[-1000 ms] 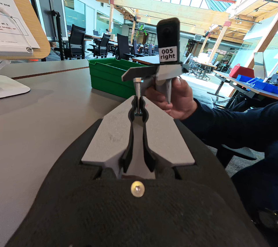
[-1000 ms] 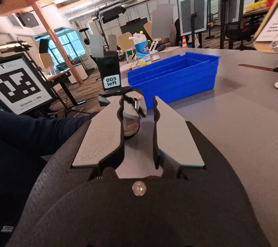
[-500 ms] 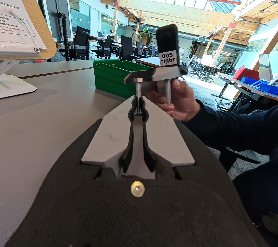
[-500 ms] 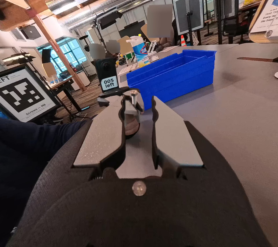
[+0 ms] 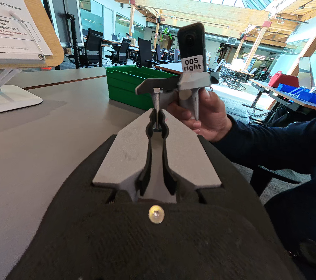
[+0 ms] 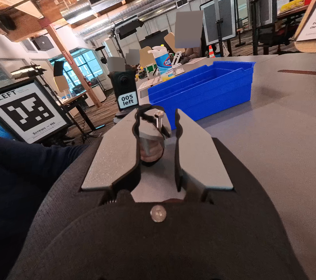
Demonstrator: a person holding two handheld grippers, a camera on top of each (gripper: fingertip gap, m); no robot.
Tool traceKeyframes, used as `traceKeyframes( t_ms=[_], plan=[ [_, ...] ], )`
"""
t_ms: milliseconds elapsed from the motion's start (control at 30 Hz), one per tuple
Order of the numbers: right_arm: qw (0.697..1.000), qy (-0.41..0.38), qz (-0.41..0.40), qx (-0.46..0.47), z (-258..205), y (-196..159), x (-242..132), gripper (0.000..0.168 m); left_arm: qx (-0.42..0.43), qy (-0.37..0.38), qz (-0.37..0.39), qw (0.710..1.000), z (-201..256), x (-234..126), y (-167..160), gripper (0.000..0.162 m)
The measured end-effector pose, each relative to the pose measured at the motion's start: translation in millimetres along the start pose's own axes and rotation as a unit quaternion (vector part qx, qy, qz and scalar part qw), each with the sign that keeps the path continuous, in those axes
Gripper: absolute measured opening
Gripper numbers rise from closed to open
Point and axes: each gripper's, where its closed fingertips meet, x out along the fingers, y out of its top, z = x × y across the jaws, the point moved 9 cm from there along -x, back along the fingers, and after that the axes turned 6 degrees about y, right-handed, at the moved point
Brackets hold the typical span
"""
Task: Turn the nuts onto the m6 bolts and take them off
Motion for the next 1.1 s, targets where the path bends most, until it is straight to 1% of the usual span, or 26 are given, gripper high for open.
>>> traceKeyframes(
  t_ms=[200,367,500,633,867,1000,1100],
  plan=[
    [1.0,0.014,-0.007,-0.004,-5.2,-3.7,0.8,0.031,0.0,0.001,-0.008,1.0,0.1,2.6,-1.3,0.002],
    [1.0,0.018,-0.016,-0.001,-4.1,-3.5,12.2,0.035,0.007,-0.001,-0.011,1.0,2.0,3.1,-1.9,0.002],
    [1.0,-0.005,0.002,-0.008,-1.8,-0.8,0.4,0.033,0.001,0.006,-0.004,1.0,-0.7,0.3,-0.6,0.002],
    [1.0,-0.004,-0.009,-0.019,-4.9,-2.8,-5.8,0.025,0.006,0.006,-0.009,1.0,0.2,2.2,-1.4,0.002],
    [1.0,0.004,-0.009,-0.013,-4.7,-1.0,6.3,0.03,0.008,0.005,-0.01,1.0,1.2,2.1,-2.0,0.002],
    [1.0,-0.022,0.004,-0.017,-2.7,1.4,-6.9,0.029,0.009,0.009,-0.006,1.0,0.3,0.5,-1.0,0.002],
    [0.999,-0.03,0.0,-0.016,-5.1,-0.7,-13.0,0.028,0.012,0.012,-0.01,1.0,0.2,1.4,-1.5,0.002]
  ],
)
